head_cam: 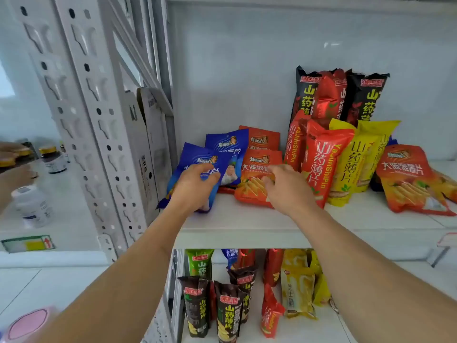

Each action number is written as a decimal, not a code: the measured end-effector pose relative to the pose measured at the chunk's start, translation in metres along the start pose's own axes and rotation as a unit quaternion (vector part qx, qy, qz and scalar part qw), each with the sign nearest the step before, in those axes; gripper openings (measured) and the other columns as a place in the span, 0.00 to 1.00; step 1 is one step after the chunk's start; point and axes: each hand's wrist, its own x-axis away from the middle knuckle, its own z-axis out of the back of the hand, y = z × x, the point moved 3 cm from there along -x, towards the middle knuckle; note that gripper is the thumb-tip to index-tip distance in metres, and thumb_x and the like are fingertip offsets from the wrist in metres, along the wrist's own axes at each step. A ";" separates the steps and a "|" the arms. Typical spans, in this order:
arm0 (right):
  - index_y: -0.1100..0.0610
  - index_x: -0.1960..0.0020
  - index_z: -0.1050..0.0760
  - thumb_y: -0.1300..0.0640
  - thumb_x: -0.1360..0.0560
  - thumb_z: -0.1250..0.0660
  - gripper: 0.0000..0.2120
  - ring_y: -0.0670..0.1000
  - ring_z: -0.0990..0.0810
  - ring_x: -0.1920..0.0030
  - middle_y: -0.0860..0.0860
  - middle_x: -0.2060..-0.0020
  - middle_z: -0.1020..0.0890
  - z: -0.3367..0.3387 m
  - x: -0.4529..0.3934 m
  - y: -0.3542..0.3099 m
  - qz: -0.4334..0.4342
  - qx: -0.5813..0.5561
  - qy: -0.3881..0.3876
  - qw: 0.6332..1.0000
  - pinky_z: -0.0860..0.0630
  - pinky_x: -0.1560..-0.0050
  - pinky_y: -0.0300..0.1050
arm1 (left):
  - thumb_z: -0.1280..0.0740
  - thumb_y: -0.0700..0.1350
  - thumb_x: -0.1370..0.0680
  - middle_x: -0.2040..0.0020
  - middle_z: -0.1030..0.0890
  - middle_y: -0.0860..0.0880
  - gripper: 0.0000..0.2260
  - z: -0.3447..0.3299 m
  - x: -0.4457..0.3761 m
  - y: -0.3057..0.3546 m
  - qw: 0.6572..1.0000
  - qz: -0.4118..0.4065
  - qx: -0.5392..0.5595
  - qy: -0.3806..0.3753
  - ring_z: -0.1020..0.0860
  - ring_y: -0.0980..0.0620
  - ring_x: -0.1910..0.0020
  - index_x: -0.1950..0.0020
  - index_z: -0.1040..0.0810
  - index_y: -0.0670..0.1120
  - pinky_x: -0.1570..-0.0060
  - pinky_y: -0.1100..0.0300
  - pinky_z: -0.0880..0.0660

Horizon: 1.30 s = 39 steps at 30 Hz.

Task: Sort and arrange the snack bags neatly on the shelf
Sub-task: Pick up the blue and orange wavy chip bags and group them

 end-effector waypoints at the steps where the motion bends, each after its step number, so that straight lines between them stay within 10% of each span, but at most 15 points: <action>1: 0.52 0.26 0.34 0.45 0.18 0.44 0.23 0.59 0.28 0.34 0.55 0.30 0.29 -0.009 -0.009 0.001 -0.022 -0.007 -0.013 1.000 0.27 0.37 0.56 | 0.35 0.56 0.20 0.30 0.26 0.50 0.20 -0.002 -0.014 -0.008 1.000 0.005 0.001 0.017 0.23 0.44 0.37 0.29 0.26 0.53 0.37 0.46 0.24; 7: 0.51 0.26 0.38 0.40 0.19 0.46 0.25 0.63 0.33 0.31 0.58 0.28 0.34 -0.058 -0.063 0.014 -0.140 0.021 -0.073 0.987 0.34 0.32 0.60 | 0.31 0.59 0.24 0.21 0.41 0.42 0.39 -0.011 -0.080 -0.050 0.976 0.099 -0.191 0.022 0.42 0.39 0.23 0.20 0.44 0.46 0.25 0.44 0.41; 12: 0.52 0.27 0.38 0.44 0.17 0.51 0.22 0.65 0.35 0.29 0.58 0.27 0.38 -0.083 -0.089 0.018 -0.214 -0.007 -0.083 0.973 0.38 0.31 0.61 | 0.24 0.68 0.35 0.27 0.31 0.42 0.50 -0.021 -0.106 -0.074 0.974 0.170 -0.144 -0.033 0.30 0.39 0.30 0.23 0.41 0.46 0.33 0.44 0.30; 28: 0.59 0.29 0.34 0.39 0.22 0.39 0.30 0.65 0.31 0.32 0.61 0.32 0.29 -0.122 -0.158 0.050 -0.276 -0.168 -0.031 0.946 0.32 0.32 0.57 | 0.28 0.42 0.22 0.51 0.15 0.43 0.07 -0.008 -0.146 -0.066 0.948 0.219 0.226 0.051 0.15 0.43 0.56 0.46 0.23 0.45 0.52 0.45 0.17; 35: 0.56 0.32 0.32 0.41 0.25 0.32 0.28 0.63 0.24 0.39 0.56 0.39 0.21 -0.124 -0.168 0.062 -0.274 -0.202 0.010 0.940 0.26 0.40 0.56 | 0.24 0.42 0.25 0.57 0.16 0.40 0.11 -0.024 -0.160 -0.066 0.940 0.258 0.221 -0.039 0.17 0.46 0.64 0.55 0.26 0.42 0.64 0.54 0.21; 39: 0.54 0.31 0.33 0.38 0.29 0.29 0.33 0.61 0.23 0.40 0.55 0.39 0.21 -0.133 -0.173 0.064 -0.274 -0.241 0.014 0.931 0.25 0.39 0.59 | 0.23 0.45 0.26 0.54 0.13 0.42 0.14 -0.031 -0.163 -0.067 0.925 0.260 0.265 -0.084 0.14 0.43 0.57 0.45 0.22 0.43 0.53 0.46 0.17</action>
